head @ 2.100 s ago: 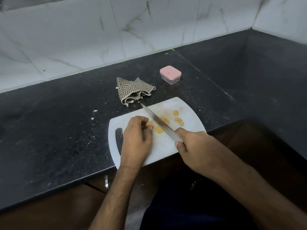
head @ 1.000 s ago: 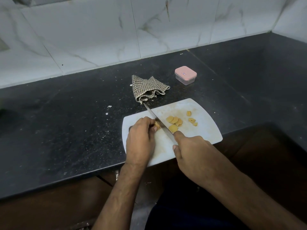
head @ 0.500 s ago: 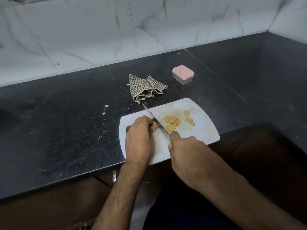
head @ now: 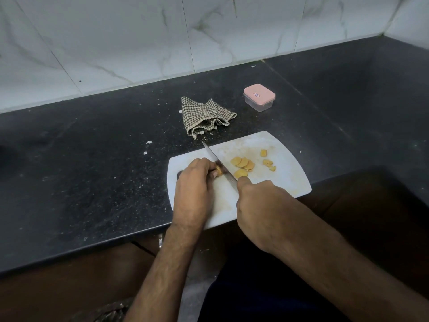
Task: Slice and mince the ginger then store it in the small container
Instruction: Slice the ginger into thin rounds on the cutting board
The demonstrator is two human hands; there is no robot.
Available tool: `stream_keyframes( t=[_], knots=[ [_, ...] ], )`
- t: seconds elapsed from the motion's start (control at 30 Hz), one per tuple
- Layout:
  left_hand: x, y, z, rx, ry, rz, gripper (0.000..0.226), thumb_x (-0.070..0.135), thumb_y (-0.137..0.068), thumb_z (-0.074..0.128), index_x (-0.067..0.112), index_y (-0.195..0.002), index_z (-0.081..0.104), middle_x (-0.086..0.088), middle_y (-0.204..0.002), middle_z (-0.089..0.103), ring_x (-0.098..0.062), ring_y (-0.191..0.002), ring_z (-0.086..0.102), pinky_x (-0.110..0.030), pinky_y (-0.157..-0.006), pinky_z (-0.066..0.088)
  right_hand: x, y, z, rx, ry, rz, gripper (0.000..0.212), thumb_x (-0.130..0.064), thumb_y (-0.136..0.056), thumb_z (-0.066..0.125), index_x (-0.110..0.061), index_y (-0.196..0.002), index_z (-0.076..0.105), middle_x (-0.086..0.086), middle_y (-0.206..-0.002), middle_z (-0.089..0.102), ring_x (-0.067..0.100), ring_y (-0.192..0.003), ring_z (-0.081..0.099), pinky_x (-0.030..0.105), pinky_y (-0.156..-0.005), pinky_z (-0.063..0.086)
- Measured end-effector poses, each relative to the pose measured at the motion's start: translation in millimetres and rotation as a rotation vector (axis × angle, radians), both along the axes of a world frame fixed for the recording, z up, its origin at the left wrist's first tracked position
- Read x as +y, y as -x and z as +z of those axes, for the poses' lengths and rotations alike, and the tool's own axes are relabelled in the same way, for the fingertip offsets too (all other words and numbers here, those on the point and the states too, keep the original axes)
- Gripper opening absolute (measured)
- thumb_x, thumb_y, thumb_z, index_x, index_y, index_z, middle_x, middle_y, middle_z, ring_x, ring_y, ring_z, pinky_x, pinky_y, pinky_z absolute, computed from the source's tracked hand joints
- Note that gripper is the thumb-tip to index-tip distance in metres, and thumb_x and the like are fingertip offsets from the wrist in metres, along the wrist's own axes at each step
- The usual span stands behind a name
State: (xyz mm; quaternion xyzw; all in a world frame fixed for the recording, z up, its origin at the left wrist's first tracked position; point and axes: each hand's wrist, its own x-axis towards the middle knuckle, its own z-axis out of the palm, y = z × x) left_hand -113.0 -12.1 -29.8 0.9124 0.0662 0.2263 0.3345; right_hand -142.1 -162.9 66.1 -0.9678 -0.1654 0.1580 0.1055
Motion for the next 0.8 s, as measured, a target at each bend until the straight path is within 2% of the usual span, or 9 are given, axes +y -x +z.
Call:
stream_keyframes(
  t=[0.1,0.27,0.47,0.63,0.73,0.8],
  knots=[
    [0.7,0.3,-0.6,-0.018,-0.011,0.000,0.008,0.007,-0.093,0.067,0.015,-0.091,0.067,0.005,-0.089,0.066,-0.013,-0.082,0.057,-0.033,-0.076,0.046,2.7,-7.6,4.4,-0.004,0.006,-0.007,0.031,-0.017,-0.100,0.039,-0.018,-0.130,0.044,0.000,-0.080,0.035,0.019,-0.084,0.045,0.031,-0.070,0.040],
    [-0.3,1.9,-0.8,-0.044,-0.009,-0.016,0.011,0.003,-0.091,0.067,0.014,-0.089,0.066,0.005,-0.087,0.066,-0.012,-0.080,0.055,-0.026,-0.074,0.043,12.0,-19.1,3.1,0.042,0.019,-0.017,0.035,-0.014,-0.099,0.039,-0.018,-0.133,0.044,0.001,-0.084,0.037,0.020,-0.086,0.044,0.032,-0.072,0.038],
    [0.7,1.3,-2.1,-0.041,0.003,-0.024,0.011,0.005,-0.091,0.067,0.016,-0.090,0.065,0.006,-0.089,0.066,-0.009,-0.080,0.053,-0.026,-0.074,0.043,1.5,-8.9,-8.5,0.002,0.009,0.004,0.032,-0.016,-0.098,0.044,-0.019,-0.131,0.042,0.000,-0.084,0.040,0.019,-0.085,0.052,0.032,-0.072,0.048],
    [6.1,-0.3,-2.8,-0.047,-0.002,-0.031,0.010,0.007,-0.092,0.068,0.017,-0.091,0.065,0.007,-0.091,0.068,-0.014,-0.083,0.060,-0.032,-0.076,0.049,3.9,-6.0,-17.3,-0.040,0.005,-0.002,0.035,-0.015,-0.097,0.048,-0.019,-0.132,0.041,0.000,-0.087,0.042,0.018,-0.086,0.052,0.032,-0.074,0.047],
    [1.1,0.4,-1.7,-0.036,-0.020,-0.036,0.009,0.009,-0.093,0.066,0.017,-0.091,0.064,0.006,-0.092,0.067,-0.015,-0.084,0.059,-0.036,-0.077,0.049,4.2,-15.3,-23.4,-0.034,0.049,-0.011,0.039,-0.014,-0.096,0.050,-0.020,-0.133,0.040,-0.001,-0.077,0.033,0.018,-0.084,0.046,0.032,-0.068,0.042],
    [-1.6,3.4,-2.1,-0.038,-0.030,-0.031,0.007,0.012,-0.094,0.065,0.018,-0.093,0.062,0.005,-0.092,0.066,-0.015,-0.084,0.058,-0.039,-0.078,0.050,5.0,-16.6,-27.7,-0.044,0.070,-0.003,0.040,-0.014,-0.095,0.051,-0.021,-0.133,0.040,-0.001,-0.075,0.029,0.019,-0.086,0.050,0.032,-0.066,0.040]
  ],
)
